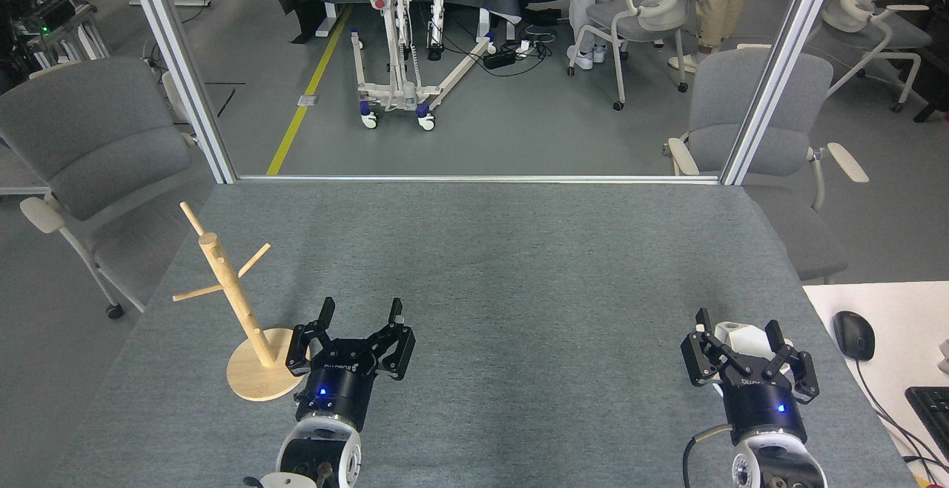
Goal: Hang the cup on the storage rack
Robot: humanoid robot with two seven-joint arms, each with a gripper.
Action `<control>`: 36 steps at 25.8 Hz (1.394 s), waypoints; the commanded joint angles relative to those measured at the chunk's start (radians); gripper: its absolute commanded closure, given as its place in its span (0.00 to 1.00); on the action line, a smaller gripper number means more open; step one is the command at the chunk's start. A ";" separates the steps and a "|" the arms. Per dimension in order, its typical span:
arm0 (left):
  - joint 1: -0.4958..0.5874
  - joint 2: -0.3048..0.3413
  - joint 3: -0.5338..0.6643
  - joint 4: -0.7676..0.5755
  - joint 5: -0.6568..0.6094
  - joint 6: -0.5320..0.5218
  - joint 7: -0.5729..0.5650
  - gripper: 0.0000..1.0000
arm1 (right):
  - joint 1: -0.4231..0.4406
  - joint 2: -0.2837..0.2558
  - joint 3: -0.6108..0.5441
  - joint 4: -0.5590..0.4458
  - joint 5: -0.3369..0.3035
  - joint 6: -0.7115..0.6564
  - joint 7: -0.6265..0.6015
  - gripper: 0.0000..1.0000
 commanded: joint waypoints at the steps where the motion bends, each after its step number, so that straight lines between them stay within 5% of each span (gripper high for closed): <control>1: 0.001 0.001 -0.001 -0.019 0.000 -0.002 -0.004 0.01 | 0.040 -0.021 -0.039 -0.008 -0.002 0.002 -0.006 0.00; 8: 0.002 0.001 0.001 -0.046 0.000 -0.001 -0.001 0.01 | 0.089 -0.056 -0.079 0.018 -0.003 0.005 -0.005 0.00; 15: 0.005 0.001 0.003 -0.045 0.000 0.008 -0.001 0.01 | 0.080 -0.076 -0.076 0.156 0.035 0.006 -0.005 0.00; 36: 0.018 0.001 0.006 -0.042 0.000 0.010 -0.001 0.01 | 0.031 -0.094 -0.065 0.212 0.038 0.012 -0.005 0.00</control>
